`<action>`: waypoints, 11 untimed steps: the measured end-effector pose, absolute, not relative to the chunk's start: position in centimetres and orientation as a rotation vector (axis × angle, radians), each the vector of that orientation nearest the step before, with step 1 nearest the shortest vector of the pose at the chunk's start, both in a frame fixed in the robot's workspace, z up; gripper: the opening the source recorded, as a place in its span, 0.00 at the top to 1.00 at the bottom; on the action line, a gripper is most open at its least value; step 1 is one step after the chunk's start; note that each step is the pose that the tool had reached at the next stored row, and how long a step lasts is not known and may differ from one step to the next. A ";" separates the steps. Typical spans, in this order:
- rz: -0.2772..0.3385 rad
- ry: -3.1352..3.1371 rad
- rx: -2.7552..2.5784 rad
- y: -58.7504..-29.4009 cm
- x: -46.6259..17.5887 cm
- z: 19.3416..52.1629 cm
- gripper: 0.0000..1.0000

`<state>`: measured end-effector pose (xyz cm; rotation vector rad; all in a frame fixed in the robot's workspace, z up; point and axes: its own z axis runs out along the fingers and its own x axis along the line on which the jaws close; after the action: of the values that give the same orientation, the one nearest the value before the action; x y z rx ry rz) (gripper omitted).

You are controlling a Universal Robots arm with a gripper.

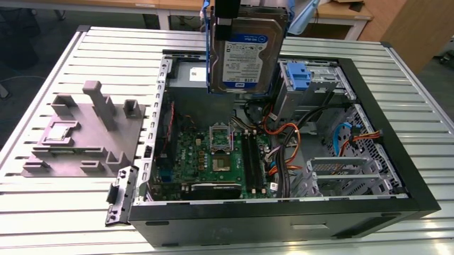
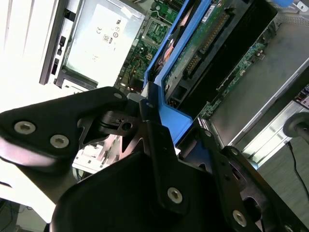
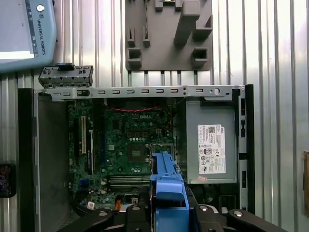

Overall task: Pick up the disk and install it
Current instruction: 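Insert the disk into the insertion slot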

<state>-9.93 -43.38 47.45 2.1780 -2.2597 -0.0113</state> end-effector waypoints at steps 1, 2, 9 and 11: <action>-0.010 -2.259 2.178 -43.4 -9.9 47.5 0.64; -0.010 -2.259 2.177 -43.4 -9.9 47.4 0.64; -0.009 -2.259 2.177 -43.4 -9.9 47.4 0.64; -0.008 -2.258 2.177 -43.4 -9.9 47.5 0.64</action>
<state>-9.93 -43.45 47.45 2.1768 -2.2583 -0.0085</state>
